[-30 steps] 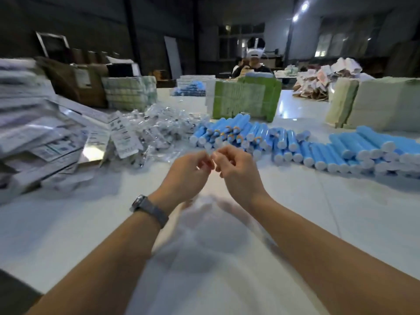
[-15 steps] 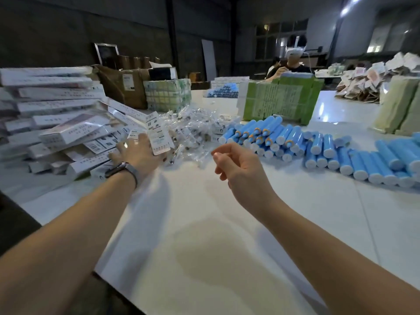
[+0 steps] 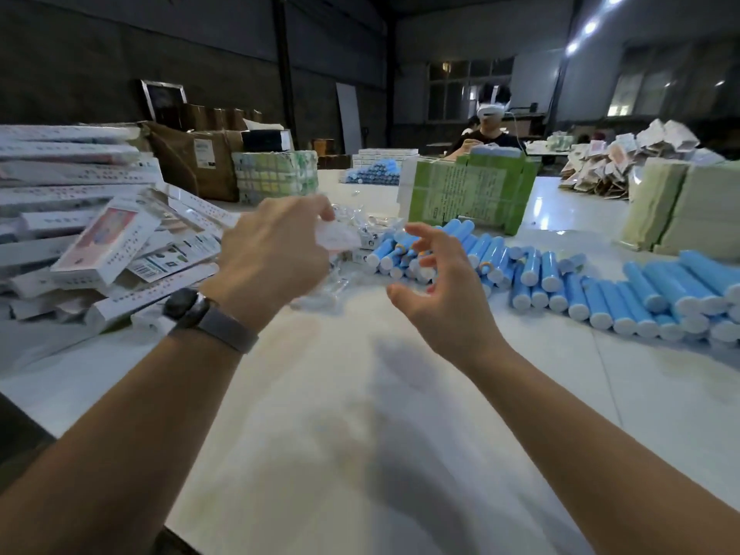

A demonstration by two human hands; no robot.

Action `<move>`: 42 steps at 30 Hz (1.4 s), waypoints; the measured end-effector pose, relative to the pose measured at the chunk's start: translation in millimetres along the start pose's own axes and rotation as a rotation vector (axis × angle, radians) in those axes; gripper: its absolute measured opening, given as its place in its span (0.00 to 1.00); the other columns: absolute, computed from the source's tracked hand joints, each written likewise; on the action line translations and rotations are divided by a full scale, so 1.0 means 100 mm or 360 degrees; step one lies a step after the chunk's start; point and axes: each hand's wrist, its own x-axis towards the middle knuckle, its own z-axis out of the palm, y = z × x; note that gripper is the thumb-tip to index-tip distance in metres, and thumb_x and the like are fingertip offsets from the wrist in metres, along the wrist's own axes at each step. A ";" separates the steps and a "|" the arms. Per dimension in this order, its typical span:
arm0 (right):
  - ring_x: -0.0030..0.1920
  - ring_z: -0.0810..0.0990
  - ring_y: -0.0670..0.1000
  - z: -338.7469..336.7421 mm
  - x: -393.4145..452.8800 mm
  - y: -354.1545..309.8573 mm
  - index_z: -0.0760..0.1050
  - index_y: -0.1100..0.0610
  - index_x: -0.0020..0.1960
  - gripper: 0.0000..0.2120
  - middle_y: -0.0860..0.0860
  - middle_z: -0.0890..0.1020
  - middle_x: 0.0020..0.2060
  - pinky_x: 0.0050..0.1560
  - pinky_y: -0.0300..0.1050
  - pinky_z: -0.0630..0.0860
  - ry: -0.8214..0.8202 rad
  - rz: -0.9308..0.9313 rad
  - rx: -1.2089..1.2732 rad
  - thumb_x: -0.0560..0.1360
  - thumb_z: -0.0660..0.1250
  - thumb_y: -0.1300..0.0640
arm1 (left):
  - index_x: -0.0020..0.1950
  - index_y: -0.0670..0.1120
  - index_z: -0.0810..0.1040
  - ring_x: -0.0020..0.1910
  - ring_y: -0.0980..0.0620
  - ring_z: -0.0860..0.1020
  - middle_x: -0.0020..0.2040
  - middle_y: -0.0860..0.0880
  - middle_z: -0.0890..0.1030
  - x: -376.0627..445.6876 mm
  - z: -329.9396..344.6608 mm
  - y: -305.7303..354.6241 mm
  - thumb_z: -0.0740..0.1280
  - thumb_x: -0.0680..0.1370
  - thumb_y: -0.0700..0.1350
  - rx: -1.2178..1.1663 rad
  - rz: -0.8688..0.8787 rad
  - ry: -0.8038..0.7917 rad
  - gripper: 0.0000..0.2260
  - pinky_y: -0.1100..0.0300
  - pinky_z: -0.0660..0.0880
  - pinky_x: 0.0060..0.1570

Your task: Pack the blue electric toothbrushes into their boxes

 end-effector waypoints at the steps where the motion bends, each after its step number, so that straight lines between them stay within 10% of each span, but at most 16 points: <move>1: 0.61 0.70 0.48 -0.05 0.01 0.00 0.64 0.45 0.73 0.35 0.45 0.71 0.61 0.61 0.42 0.67 -0.0052 -0.0099 -0.0159 0.70 0.75 0.56 | 0.63 0.59 0.77 0.43 0.49 0.76 0.54 0.51 0.80 -0.01 -0.04 0.18 0.69 0.74 0.42 -0.0117 0.0064 -0.0090 0.19 0.55 0.77 0.40; 4: 0.65 0.68 0.53 -0.16 -0.01 0.00 0.54 0.48 0.79 0.47 0.47 0.69 0.70 0.63 0.52 0.67 -0.0122 -0.0308 -0.0464 0.68 0.77 0.52 | 0.56 0.60 0.78 0.43 0.58 0.76 0.49 0.57 0.78 -0.04 -0.12 0.61 0.70 0.75 0.45 -0.0680 0.0147 -0.0439 0.13 0.62 0.78 0.38; 7: 0.58 0.76 0.48 -0.36 -0.08 0.02 0.53 0.42 0.76 0.45 0.42 0.77 0.59 0.56 0.52 0.75 -0.0060 -0.0229 -0.0468 0.66 0.75 0.49 | 0.49 0.55 0.81 0.38 0.55 0.82 0.38 0.54 0.82 -0.06 -0.14 0.77 0.68 0.77 0.53 -0.1317 0.0045 -0.0710 0.04 0.68 0.78 0.31; 12: 0.51 0.79 0.36 -0.74 -0.23 0.13 0.65 0.37 0.59 0.26 0.34 0.79 0.48 0.45 0.32 0.77 -0.0239 0.0214 -0.0014 0.63 0.71 0.42 | 0.61 0.61 0.77 0.58 0.52 0.80 0.52 0.56 0.83 -0.21 0.28 0.95 0.65 0.70 0.66 -0.2330 0.0205 -0.0883 0.22 0.49 0.77 0.58; 17: 0.52 0.83 0.46 -0.75 -0.23 0.22 0.72 0.51 0.58 0.18 0.49 0.82 0.50 0.50 0.42 0.79 -0.0338 0.0262 0.0472 0.69 0.69 0.55 | 0.73 0.60 0.67 0.65 0.51 0.78 0.64 0.54 0.79 -0.38 0.79 0.99 0.68 0.74 0.55 -0.2273 0.0467 -0.0791 0.28 0.47 0.77 0.63; 21: 0.54 0.83 0.52 -0.72 -0.25 0.22 0.66 0.60 0.61 0.21 0.58 0.82 0.55 0.52 0.46 0.80 -0.0458 0.0380 0.0734 0.71 0.67 0.61 | 0.63 0.62 0.77 0.60 0.49 0.81 0.59 0.49 0.82 -0.45 0.90 0.92 0.69 0.75 0.54 -0.2459 0.0387 -0.0725 0.17 0.51 0.78 0.59; 26: 0.60 0.79 0.57 -0.71 -0.26 0.17 0.76 0.53 0.63 0.21 0.55 0.80 0.59 0.58 0.55 0.80 -0.0436 0.0304 0.0631 0.71 0.63 0.59 | 0.54 0.63 0.75 0.59 0.34 0.79 0.58 0.38 0.79 -0.49 0.92 0.96 0.75 0.70 0.55 -0.2576 0.0253 -0.0514 0.16 0.39 0.78 0.58; 31: 0.60 0.79 0.60 -0.71 -0.28 0.24 0.75 0.50 0.66 0.20 0.57 0.81 0.58 0.63 0.62 0.75 -0.0385 0.0306 0.0639 0.74 0.68 0.56 | 0.60 0.62 0.70 0.56 0.40 0.82 0.55 0.46 0.82 -0.51 0.95 0.98 0.72 0.71 0.57 -0.2568 0.0278 -0.0451 0.20 0.49 0.81 0.54; 42: 0.56 0.81 0.62 -0.79 -0.27 0.31 0.81 0.59 0.60 0.18 0.58 0.81 0.57 0.51 0.49 0.82 -0.0356 0.0303 0.0705 0.74 0.70 0.51 | 0.56 0.52 0.77 0.53 0.45 0.84 0.53 0.47 0.86 -0.42 0.92 0.84 0.80 0.63 0.55 -0.2429 0.0292 -0.0244 0.25 0.45 0.83 0.50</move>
